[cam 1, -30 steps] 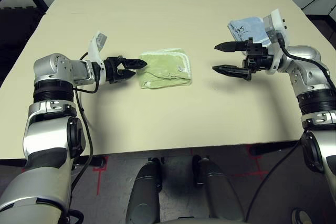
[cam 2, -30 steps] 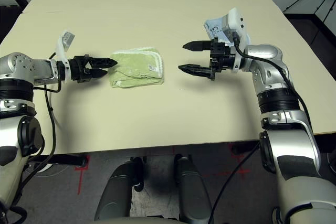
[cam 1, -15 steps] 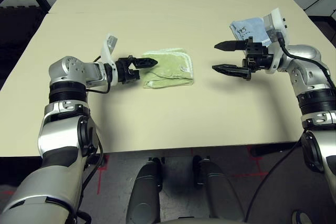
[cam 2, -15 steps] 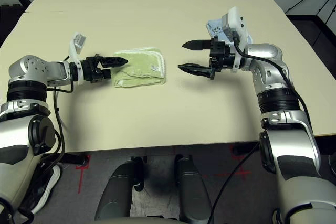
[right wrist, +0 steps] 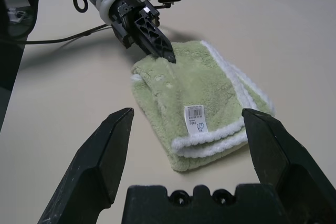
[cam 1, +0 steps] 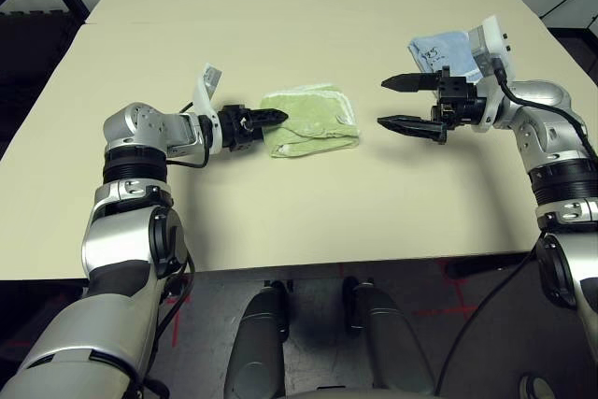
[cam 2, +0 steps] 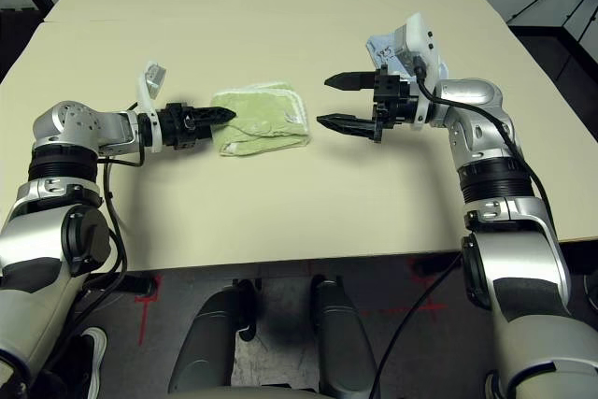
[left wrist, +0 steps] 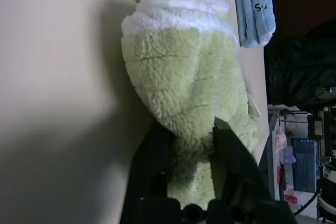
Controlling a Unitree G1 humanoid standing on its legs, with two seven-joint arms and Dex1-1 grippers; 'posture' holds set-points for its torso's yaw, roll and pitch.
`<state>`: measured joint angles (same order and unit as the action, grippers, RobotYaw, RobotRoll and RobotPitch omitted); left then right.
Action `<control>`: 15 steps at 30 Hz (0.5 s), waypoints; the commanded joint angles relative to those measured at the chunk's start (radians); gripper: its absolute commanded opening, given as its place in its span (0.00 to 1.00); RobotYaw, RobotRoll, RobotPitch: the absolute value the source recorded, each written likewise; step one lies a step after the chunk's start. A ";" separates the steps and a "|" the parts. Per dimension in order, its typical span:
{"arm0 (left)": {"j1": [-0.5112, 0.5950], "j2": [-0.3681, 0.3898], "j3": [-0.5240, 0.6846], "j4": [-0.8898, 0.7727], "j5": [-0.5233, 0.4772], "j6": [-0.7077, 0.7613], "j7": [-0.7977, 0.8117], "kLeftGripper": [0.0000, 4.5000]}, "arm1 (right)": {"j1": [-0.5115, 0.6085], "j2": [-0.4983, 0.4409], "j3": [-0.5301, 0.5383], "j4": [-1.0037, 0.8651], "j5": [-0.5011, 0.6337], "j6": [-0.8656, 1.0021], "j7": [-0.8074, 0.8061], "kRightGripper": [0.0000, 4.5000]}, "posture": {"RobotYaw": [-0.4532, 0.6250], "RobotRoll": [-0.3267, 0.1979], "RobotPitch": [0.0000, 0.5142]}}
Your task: Fold the towel and set it aside.
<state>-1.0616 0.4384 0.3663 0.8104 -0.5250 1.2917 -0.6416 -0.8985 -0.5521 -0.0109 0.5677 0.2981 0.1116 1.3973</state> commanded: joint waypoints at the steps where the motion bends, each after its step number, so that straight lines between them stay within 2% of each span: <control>1: -0.009 -0.003 0.014 0.023 -0.010 0.001 0.019 0.01 | 0.013 -0.012 -0.001 -0.015 0.003 0.000 -0.001 1.00 | 0.36 0.62 0.42; 9: -0.014 -0.003 0.087 0.021 -0.031 -0.027 0.064 0.01 | 0.016 -0.013 -0.003 -0.011 0.001 -0.005 -0.007 1.00 | 0.36 0.62 0.42; 15: -0.016 -0.027 0.265 0.000 -0.101 -0.181 0.210 0.01 | 0.019 -0.016 -0.007 -0.002 0.000 -0.011 -0.018 1.00 | 0.36 0.62 0.42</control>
<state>-1.0723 0.4239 0.5964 0.8269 -0.6008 1.1504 -0.4723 -0.8937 -0.5557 -0.0109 0.5678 0.2977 0.1073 1.3792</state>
